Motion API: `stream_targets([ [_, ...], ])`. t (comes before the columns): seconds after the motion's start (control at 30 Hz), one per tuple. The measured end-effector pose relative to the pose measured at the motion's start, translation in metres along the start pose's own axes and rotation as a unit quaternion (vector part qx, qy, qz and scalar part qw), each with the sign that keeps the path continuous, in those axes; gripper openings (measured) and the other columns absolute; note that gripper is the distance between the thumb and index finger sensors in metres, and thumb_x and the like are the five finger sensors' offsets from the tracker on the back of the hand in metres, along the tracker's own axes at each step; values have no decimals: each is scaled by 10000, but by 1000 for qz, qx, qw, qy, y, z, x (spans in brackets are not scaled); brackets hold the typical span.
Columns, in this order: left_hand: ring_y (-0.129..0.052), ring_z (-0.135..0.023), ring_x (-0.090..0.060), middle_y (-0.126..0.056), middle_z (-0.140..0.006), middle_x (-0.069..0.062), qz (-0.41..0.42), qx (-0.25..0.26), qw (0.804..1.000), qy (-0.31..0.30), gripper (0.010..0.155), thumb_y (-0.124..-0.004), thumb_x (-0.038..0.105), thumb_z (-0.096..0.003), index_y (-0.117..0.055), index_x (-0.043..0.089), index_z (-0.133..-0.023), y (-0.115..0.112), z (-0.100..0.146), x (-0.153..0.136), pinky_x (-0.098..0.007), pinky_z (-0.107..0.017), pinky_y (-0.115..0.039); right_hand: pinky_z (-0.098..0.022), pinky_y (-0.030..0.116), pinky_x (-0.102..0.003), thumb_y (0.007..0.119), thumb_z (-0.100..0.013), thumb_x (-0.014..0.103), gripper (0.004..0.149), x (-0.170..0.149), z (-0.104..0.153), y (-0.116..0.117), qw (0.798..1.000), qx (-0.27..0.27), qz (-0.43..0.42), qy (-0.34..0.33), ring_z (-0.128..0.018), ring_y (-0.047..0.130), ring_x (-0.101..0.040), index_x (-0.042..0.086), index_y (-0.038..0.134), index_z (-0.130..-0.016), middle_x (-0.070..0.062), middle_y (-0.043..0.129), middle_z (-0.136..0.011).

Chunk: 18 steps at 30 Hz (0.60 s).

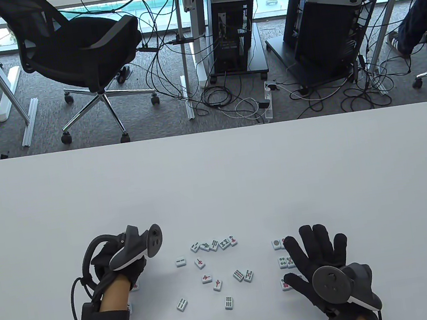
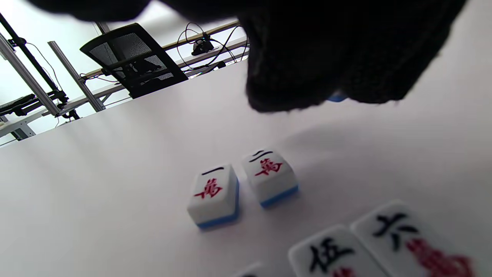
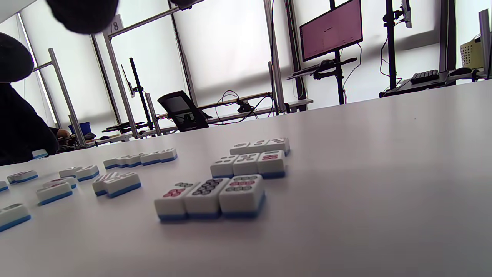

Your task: Mahjong suit sorting

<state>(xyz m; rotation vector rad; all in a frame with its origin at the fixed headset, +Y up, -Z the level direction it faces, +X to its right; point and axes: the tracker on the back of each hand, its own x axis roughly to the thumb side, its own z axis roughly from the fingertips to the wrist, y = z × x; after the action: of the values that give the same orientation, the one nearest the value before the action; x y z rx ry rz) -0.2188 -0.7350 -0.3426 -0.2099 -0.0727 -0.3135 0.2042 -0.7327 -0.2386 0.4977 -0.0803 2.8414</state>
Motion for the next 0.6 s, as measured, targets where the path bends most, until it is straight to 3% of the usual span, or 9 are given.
stream_targets([
  [0.4, -905, -29, -44, -1014, -325, 136, -35, -12, 999, 4, 552, -924, 485, -275, -896, 236, -767, -27, 0, -2, -329, -166, -859, -694, 39, -691, 580, -519, 609, 755, 0, 0, 0, 1000, 4, 3, 6, -1033, -44, -376, 343, 207, -1120, -98, 46, -1179],
  [0.6, -914, -44, -44, -1017, -341, 144, -36, -8, 999, 5, 591, -920, 491, -274, -863, 263, -817, -12, 4, -2, -330, -177, -860, -695, 40, -690, 579, -519, 609, 755, 0, 0, 0, 1000, 3, 0, 5, -1033, -45, -376, 344, 207, -1119, -100, 45, -1179],
])
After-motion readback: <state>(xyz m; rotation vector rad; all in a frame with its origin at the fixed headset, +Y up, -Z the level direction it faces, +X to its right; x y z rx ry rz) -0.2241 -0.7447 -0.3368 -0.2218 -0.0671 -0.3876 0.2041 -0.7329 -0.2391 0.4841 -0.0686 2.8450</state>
